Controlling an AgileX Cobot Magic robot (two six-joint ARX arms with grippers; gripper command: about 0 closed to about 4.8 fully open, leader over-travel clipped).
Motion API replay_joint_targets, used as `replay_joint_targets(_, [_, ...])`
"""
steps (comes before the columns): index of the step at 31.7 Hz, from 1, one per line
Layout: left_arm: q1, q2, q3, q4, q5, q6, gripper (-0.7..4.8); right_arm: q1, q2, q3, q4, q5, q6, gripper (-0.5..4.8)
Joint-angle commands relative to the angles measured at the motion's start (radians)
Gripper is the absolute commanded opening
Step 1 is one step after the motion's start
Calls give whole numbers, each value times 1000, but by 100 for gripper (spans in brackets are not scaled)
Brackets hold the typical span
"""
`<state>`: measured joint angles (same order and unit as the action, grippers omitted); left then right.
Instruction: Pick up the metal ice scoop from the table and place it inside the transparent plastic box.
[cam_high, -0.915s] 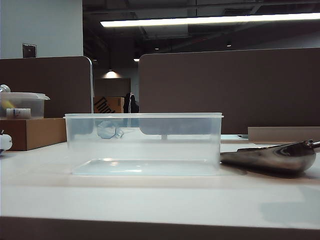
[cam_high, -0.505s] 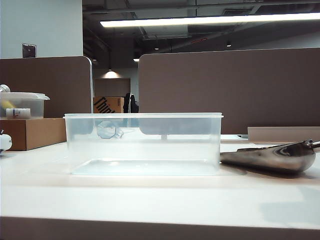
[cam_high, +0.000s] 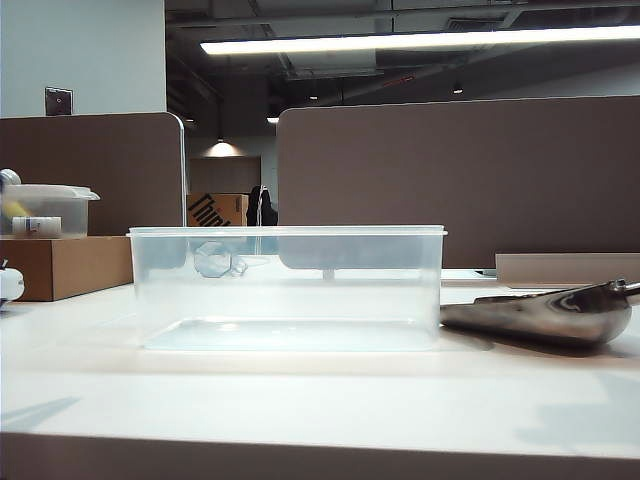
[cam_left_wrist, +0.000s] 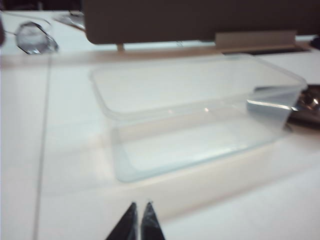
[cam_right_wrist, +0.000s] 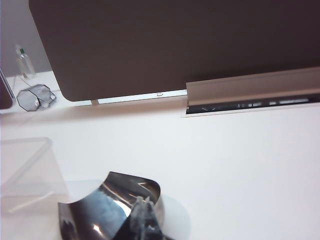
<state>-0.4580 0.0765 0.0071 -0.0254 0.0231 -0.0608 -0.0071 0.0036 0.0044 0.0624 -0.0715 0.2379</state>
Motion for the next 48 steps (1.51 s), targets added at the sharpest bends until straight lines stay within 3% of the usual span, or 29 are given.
replay_joint_targets(1, [-82, 68, 0, 6, 0, 0, 21, 0, 0, -1, 14, 2, 169, -5])
replay_joint_targets(3, [-122, 105, 0, 3, 0, 0, 21, 0, 0, -1, -7, 2, 268, -6])
replay_joint_targets(9, [-183, 142, 0, 4, 0, 0, 21, 0, 0, -1, -163, -3, 721, 8])
replay_joint_targets(11, [-185, 141, 0, 4, 0, 0, 21, 0, 0, -1, -181, -24, 808, 77])
replay_joint_targets(16, [-185, 141, 0, 4, 0, 0, 21, 0, 0, -1, -171, -35, 969, 342])
replay_joint_targets(19, [-185, 141, 0, 4, 0, 0, 21, 0, 0, -1, -176, -34, 1024, 428])
replay_joint_targets(28, [-185, 141, 0, 4, 0, 0, 21, 1, 12, -1, -195, 100, 1127, 433])
replay_joint_targets(36, [-185, 141, 0, 4, 0, 0, 21, 1, 185, -1, -177, 119, 1170, 433])
replay_joint_targets(48, [-185, 141, 0, 4, 0, 0, 21, 1, 537, -1, 148, 147, 1203, 432])
